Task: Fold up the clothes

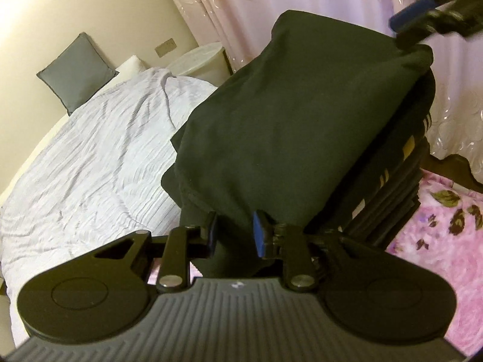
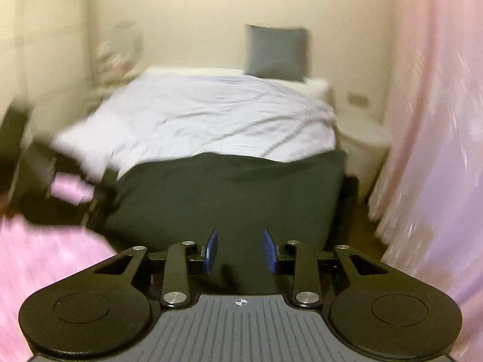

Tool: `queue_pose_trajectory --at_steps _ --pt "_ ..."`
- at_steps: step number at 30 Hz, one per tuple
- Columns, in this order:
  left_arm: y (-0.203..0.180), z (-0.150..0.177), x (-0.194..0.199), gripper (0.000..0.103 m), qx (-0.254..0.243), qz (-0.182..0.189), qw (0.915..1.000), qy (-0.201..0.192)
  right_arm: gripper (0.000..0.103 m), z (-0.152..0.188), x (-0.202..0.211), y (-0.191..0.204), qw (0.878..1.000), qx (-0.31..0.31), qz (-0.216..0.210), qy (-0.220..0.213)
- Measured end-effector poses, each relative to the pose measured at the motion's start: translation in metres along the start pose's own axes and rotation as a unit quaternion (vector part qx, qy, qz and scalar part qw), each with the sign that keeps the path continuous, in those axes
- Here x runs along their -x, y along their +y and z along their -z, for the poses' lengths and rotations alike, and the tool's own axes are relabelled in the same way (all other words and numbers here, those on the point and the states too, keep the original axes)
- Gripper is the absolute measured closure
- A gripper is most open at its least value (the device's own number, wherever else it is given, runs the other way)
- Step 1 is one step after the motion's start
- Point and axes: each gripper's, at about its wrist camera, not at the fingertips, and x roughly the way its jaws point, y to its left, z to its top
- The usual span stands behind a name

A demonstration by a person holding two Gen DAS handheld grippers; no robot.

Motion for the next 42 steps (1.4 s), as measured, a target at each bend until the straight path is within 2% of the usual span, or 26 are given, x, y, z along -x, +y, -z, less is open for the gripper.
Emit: queue_pose_trajectory --at_steps 3,7,12,15,17,19,22,24,26,27,29,30,32,34,36,39,42 --pt "-0.001 0.004 0.004 0.083 0.001 0.001 1.0000 0.002 0.071 0.014 -0.009 -0.021 0.997 -0.076 -0.013 0.007" --pt "-0.016 0.018 0.015 0.082 -0.005 0.011 0.9999 0.002 0.071 0.031 -0.020 -0.046 0.985 -0.169 -0.030 0.015" --pt "-0.021 0.021 0.012 0.082 -0.019 0.006 0.9998 0.002 0.071 0.020 -0.026 -0.052 0.985 -0.169 -0.035 0.015" --pt "-0.016 0.012 0.010 0.083 -0.015 0.001 0.9998 0.010 0.070 0.012 -0.019 -0.045 0.990 -0.138 -0.021 0.020" --pt "-0.015 0.010 0.011 0.083 -0.013 0.003 0.9998 0.015 0.052 0.007 -0.018 -0.038 0.993 -0.115 -0.010 0.027" --pt "-0.013 0.009 0.013 0.082 -0.004 0.007 0.9998 0.019 0.041 0.003 -0.016 -0.030 0.995 -0.096 0.004 0.027" --pt "-0.011 0.008 0.023 0.082 0.018 0.004 0.9996 0.019 0.040 0.003 -0.007 -0.019 0.995 -0.092 0.014 0.019" --pt "-0.010 0.011 0.036 0.073 0.038 0.002 0.9992 0.016 0.039 0.007 0.009 -0.012 0.995 -0.097 0.019 0.007" --pt "-0.011 0.021 0.055 0.060 0.072 0.006 0.9973 0.010 0.022 0.013 0.025 -0.003 0.994 -0.102 0.025 -0.003" --pt "-0.013 0.027 0.064 0.057 0.094 0.008 0.9956 0.008 0.020 0.017 0.033 0.002 0.994 -0.107 0.027 -0.006" --pt "-0.019 0.043 0.083 0.038 0.136 0.014 0.9906 0.006 0.020 0.028 0.051 0.012 0.991 -0.128 0.025 -0.003" --pt "-0.023 0.053 0.091 0.033 0.161 0.017 0.9869 0.007 0.020 0.036 0.059 0.018 0.989 -0.143 0.027 0.003" --pt "-0.032 0.073 0.107 0.017 0.209 0.024 0.9775 0.009 0.019 0.051 0.071 0.030 0.984 -0.175 0.035 0.018" --pt "-0.040 0.091 0.121 0.009 0.255 0.032 0.9664 0.011 0.014 0.066 0.083 0.042 0.978 -0.204 0.042 0.033" --pt "-0.048 0.109 0.134 0.006 0.300 0.046 0.9528 0.014 0.011 0.078 0.094 0.054 0.974 -0.216 0.046 0.044" --pt "-0.058 0.125 0.152 0.006 0.340 0.064 0.9380 0.018 0.011 0.094 0.109 0.073 0.969 -0.233 0.051 0.059" --pt "-0.062 0.127 0.164 0.006 0.355 0.076 0.9318 0.014 0.010 0.098 0.125 0.089 0.967 -0.239 0.060 0.062"
